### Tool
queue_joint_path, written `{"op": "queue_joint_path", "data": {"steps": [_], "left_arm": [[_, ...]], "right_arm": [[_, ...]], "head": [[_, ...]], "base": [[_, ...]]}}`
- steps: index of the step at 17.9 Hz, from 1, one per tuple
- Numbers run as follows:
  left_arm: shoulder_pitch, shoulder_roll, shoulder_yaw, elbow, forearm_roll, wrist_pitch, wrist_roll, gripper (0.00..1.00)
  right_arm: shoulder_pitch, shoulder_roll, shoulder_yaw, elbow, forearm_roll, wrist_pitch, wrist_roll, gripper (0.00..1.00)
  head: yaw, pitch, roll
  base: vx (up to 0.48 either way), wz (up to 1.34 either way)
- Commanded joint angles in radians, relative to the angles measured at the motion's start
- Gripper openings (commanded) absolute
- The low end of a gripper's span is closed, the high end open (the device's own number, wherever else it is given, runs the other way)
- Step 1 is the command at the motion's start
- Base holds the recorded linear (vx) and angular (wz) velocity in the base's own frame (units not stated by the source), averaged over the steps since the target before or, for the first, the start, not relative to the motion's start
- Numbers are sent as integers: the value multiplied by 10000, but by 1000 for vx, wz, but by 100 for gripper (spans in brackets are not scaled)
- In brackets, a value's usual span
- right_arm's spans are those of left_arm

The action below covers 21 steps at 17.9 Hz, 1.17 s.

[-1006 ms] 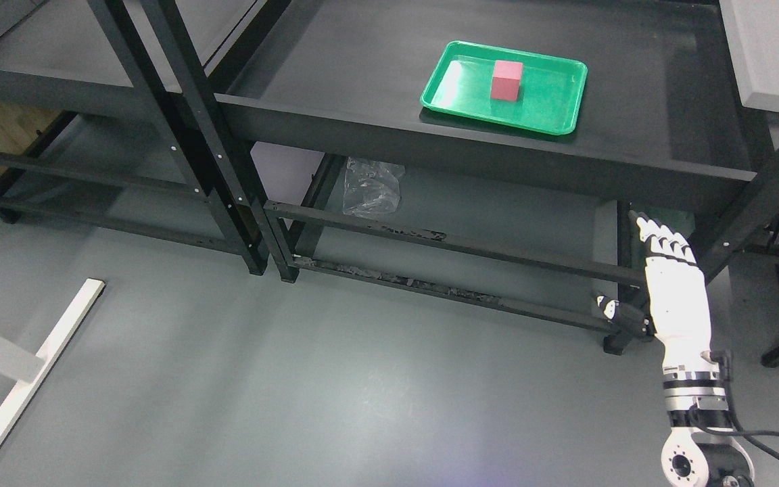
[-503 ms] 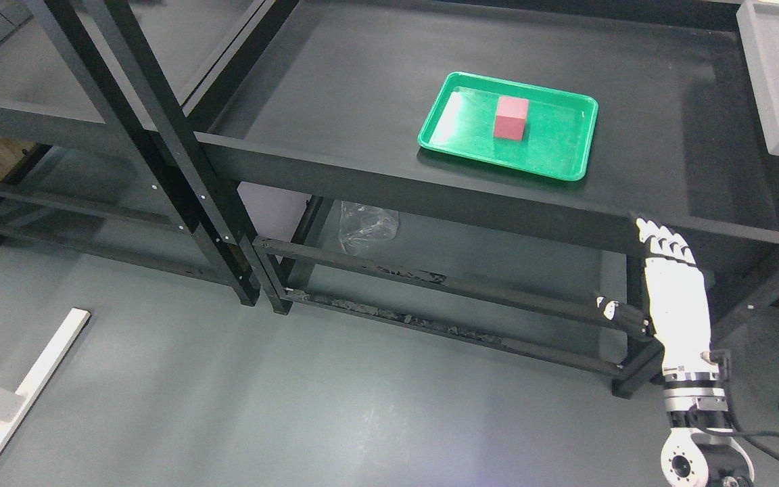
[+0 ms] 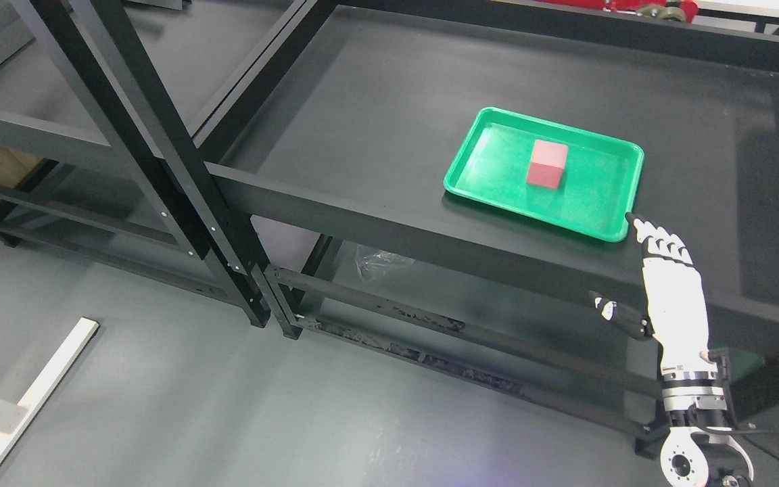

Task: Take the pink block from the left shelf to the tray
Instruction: 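Approach the green tray on the shelf, moving the right hand toward it, then lower the right hand onto the pink cube in the green tray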

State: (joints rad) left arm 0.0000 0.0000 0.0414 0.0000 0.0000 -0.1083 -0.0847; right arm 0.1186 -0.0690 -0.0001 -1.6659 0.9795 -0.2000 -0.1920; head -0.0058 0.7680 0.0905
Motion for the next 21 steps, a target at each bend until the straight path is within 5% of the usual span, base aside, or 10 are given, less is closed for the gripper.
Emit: {"op": "queue_joint_path", "data": {"steps": [1, 21], "left_arm": [[-231, 174, 0, -175, -15, -6, 3, 100], [-231, 174, 0, -175, -15, -6, 3, 100]], "right_arm": [[-5, 15, -122, 15, -177, 6, 95, 99], [26, 45, 169, 137, -346, 712, 2487, 99]], "head": [[0, 0, 0], [0, 0, 0]], "base": [[197, 122], [207, 41]]}}
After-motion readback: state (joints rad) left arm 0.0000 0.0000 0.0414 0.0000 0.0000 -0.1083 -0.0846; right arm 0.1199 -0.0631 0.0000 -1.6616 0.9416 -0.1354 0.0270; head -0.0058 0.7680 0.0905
